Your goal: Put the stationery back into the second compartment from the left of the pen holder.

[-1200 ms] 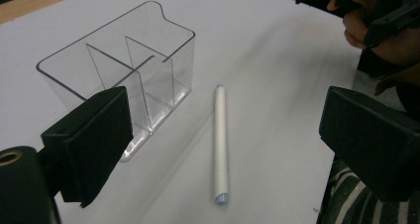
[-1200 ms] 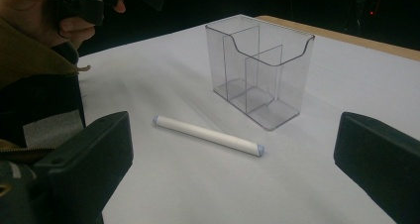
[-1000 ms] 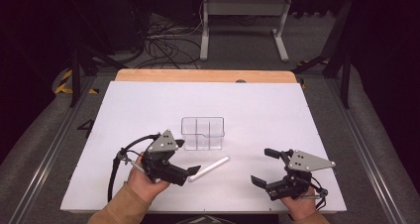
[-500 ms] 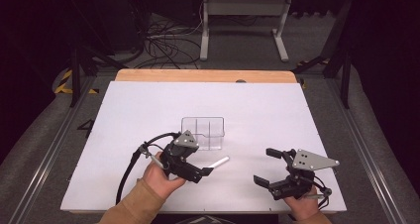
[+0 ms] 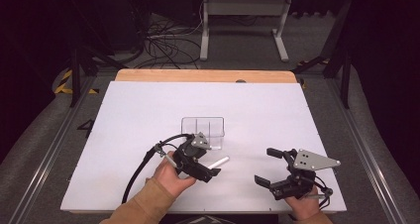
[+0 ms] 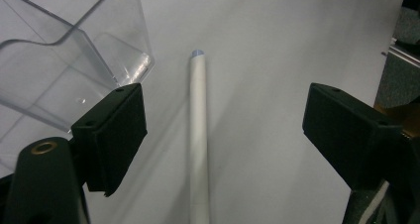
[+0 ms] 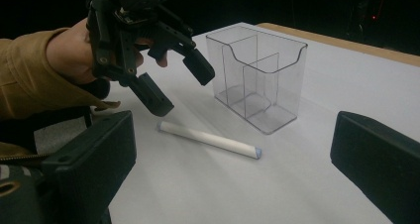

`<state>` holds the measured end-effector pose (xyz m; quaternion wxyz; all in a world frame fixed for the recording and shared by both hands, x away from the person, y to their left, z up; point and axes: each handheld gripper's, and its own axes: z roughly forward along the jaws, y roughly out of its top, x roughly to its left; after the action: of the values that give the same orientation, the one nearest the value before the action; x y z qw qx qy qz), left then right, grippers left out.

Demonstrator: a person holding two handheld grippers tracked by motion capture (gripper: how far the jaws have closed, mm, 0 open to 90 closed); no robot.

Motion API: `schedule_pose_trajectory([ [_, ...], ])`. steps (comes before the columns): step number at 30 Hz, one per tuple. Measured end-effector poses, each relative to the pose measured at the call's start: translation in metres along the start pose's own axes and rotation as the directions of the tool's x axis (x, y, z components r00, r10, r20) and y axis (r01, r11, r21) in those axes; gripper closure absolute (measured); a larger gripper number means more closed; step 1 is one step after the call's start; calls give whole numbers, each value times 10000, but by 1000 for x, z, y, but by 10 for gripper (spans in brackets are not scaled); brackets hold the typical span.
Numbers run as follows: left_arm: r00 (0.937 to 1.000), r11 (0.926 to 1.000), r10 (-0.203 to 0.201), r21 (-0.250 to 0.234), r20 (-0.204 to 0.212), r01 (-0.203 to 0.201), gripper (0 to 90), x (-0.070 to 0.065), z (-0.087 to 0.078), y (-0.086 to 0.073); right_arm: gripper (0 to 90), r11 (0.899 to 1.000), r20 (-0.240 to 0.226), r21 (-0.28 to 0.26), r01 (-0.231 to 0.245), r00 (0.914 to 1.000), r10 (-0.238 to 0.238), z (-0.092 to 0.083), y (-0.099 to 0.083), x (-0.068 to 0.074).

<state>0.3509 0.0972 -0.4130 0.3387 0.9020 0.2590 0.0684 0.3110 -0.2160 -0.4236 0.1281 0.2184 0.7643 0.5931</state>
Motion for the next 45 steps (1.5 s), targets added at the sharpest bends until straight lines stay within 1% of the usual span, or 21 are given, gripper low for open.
schedule_pose_trajectory([
  [3, 9999, 9998, 49, 214, -107, -47, 194, -1, 6, 1, 43, 10000, -2, -4, 13, 10000, -13, 0, 0, 0],
  [4, 9998, 9996, 151, 261, -117, -148, 196, -1, 8, 1, 43, 10000, 5, 10, 6, 10000, -6, 0, 0, 0],
  [10, 9995, 9978, 282, 608, -160, -272, 203, -3, 18, 3, 43, 10000, -14, 20, 10, 10000, -10, 0, 0, 0],
  [12, 9997, 9969, 209, 761, -127, -198, 205, -3, 20, 3, 43, 10000, -18, 26, 12, 10000, -12, 0, 0, 0],
  [13, 9998, 9968, 160, 789, -113, -151, 208, -3, 21, 2, 43, 10000, -16, 17, 13, 10000, -13, -1, 0, 0],
  [15, 9997, 9960, 205, 868, -109, -195, 216, -2, 24, 2, 43, 10000, -25, 11, 22, 10000, -22, -1, 0, 0],
  [17, 9999, 9957, 116, 925, -101, -106, 228, -1, 26, 2, 43, 10000, -22, 19, 28, 10000, -28, -1, 0, 0],
  [20, 10000, 9946, -16, 1040, -86, 25, 241, 1, 29, 3, 43, 10000, -64, -1, -39, 10000, 39, -1, 0, -1],
  [22, 10000, 9935, -30, 1137, -70, 38, 251, 2, 31, 3, 43, 10000, -88, -40, -70, 9999, 70, -1, -1, -1],
  [26, 9998, 9917, -92, 1278, -159, 112, 280, 3, 35, 3, 43, 10000, -84, -70, -56, 9999, 55, -1, -1, -2],
  [27, 9998, 9906, -119, 1360, -154, 139, 291, 3, 36, 3, 43, 10000, -86, -63, -62, 9999, 61, -1, -1, -2],
  [30, 9995, 9876, -20, 1565, -330, 72, 331, 2, 39, 4, 44, 10000, -105, -27, -66, 9999, 65, -1, -1, -2],
  [35, 9963, 9810, 109, 1939, -847, 58, 439, 0, 46, 6, 44, 10000, -130, -26, -53, 9999, 53, 0, -1, -2],
  [40, 9950, 9720, 323, 2346, -940, -93, 557, -2, 51, 7, 45, 10000, -142, 2, -81, 9999, 81, 1, -2, -2],
  [42, 9942, 9698, 358, 2437, -1015, -100, 581, -3, 52, 8, 45, 10000, -158, 7, -84, 9998, 84, 1, -2, -2],
  [44, 9939, 9694, 409, 2450, -1025, -147, 601, -2, 53, 8, 45, 10000, -167, 6, -82, 9998, 82, 1, -2, -2],
  [45, 9939, 9690, 308, 2471, -1059, -37, 615, -3, 53, 8, 45, 10000, -168, 7, -85, 9998, 85, 1, -2, -2],
])
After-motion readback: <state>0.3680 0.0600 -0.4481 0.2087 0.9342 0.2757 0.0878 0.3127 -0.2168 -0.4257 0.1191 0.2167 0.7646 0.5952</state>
